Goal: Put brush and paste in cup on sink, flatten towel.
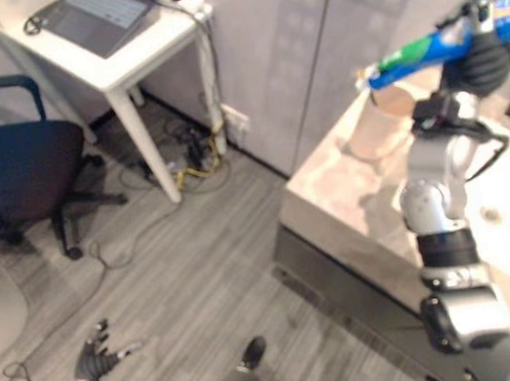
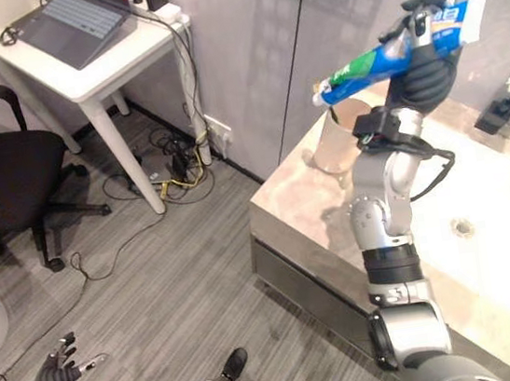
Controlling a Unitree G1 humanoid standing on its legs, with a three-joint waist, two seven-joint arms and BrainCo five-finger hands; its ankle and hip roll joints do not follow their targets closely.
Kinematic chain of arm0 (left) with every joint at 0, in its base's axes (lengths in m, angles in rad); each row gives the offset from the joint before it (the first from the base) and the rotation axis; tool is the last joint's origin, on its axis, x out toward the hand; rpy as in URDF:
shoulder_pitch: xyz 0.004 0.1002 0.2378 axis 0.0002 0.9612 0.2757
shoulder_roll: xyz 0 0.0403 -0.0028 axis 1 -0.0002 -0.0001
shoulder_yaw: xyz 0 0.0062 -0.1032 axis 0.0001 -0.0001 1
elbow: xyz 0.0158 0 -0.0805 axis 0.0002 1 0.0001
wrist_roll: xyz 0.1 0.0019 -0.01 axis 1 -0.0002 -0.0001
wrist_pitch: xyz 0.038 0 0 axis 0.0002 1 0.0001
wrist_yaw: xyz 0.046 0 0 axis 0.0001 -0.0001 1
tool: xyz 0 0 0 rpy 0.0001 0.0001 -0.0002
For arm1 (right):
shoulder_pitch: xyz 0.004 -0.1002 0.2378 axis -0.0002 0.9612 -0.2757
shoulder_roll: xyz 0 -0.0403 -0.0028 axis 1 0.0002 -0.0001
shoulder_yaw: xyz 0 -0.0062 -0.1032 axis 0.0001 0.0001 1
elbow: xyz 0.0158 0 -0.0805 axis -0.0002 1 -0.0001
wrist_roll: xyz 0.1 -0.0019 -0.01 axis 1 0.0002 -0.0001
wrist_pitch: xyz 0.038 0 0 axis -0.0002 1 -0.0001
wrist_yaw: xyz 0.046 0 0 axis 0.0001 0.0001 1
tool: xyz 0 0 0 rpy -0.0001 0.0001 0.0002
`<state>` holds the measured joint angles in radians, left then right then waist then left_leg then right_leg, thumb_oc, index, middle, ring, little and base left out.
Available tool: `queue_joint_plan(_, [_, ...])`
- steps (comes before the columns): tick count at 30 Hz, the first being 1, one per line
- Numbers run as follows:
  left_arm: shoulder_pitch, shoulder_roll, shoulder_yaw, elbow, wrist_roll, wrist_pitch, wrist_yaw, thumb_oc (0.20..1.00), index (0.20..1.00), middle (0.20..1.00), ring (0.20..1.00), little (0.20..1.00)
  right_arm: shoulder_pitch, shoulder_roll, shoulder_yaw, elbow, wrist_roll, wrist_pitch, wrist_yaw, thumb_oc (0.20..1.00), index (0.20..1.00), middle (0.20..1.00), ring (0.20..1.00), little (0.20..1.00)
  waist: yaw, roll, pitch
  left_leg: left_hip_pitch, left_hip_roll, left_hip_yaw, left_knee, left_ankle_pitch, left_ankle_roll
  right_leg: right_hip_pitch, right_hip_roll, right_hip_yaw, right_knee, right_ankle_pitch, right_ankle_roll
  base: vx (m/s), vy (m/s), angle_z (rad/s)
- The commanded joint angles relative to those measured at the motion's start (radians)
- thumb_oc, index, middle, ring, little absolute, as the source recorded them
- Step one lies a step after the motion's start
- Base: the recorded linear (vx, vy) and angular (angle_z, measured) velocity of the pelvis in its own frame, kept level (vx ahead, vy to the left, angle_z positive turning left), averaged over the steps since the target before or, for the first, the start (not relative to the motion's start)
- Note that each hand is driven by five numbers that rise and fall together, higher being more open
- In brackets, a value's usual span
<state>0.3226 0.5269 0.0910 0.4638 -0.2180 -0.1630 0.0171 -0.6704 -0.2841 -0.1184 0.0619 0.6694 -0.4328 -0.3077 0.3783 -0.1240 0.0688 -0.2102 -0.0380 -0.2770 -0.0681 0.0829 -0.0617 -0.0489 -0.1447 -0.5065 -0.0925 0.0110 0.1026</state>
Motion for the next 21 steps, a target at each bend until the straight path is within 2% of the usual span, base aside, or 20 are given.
queue_joint_plan(1, [0.024, 0.045, 0.000, 0.020, 0.009, -0.044, 0.022, 1.000, 1.000, 1.000, 1.000, 1.000, -0.087, -0.097, 0.041, 0.007, -0.035, -0.068, 0.002, 0.200, 0.200, 0.200, 0.200, 0.200, -0.021, 0.014, -0.082, -0.002, 0.032, 0.010, -0.019, -0.084, 0.053, 0.040, -0.020, 0.017, 0.005, -0.066, 0.025, 0.00, 0.011, -0.12])
queue_joint_plan(4, [0.020, 0.044, -0.005, 0.028, 0.006, -0.044, 0.021, 1.000, 1.000, 1.000, 1.000, 1.000, -0.090, -0.109, 0.047, 0.019, -0.043, -0.062, -0.003, 0.200, 0.200, 0.200, 0.200, 0.200, -0.025, 0.014, -0.081, -0.003, 0.034, 0.012, -0.019, -0.084, 0.054, 0.036, -0.019, 0.022, 0.005, -0.066, 0.025, 0.00, 0.003, -0.11])
queue_joint_plan(7, [0.024, 0.044, -0.002, 0.025, 0.003, -0.049, 0.022, 1.000, 1.000, 1.000, 1.000, 1.000, -0.097, -0.174, 0.066, 0.039, -0.113, -0.035, -0.018, 0.200, 0.200, 0.200, 0.200, 0.200, -0.032, 0.014, -0.080, -0.006, 0.034, 0.015, -0.019, -0.082, 0.053, 0.032, -0.019, 0.023, 0.005, -0.065, 0.025, 0.00, 0.002, -0.05])
queue_joint_plan(11, [0.020, 0.045, -0.014, 0.032, 0.008, -0.053, 0.019, 1.000, 1.000, 1.000, 1.000, 1.000, -0.113, -0.214, 0.086, 0.070, -0.140, -0.019, -0.026, 0.200, 0.200, 0.200, 0.200, 0.200, -0.033, 0.017, -0.077, -0.007, 0.034, 0.015, -0.019, -0.082, 0.054, 0.030, -0.019, 0.022, 0.005, -0.065, 0.026, 0.00, 0.000, 0.00])
queue_joint_plan(21, [0.020, 0.034, -0.029, 0.038, 0.002, -0.050, 0.023, 1.000, 1.000, 1.000, 1.000, 1.000, -0.128, -0.197, 0.132, 0.126, -0.125, 0.005, -0.007, 0.200, 0.200, 0.200, 0.200, 0.200, -0.040, 0.020, -0.070, -0.008, 0.035, 0.019, -0.019, -0.081, 0.057, 0.025, -0.018, 0.027, 0.005, -0.061, 0.027, 0.00, 0.000, 0.00])
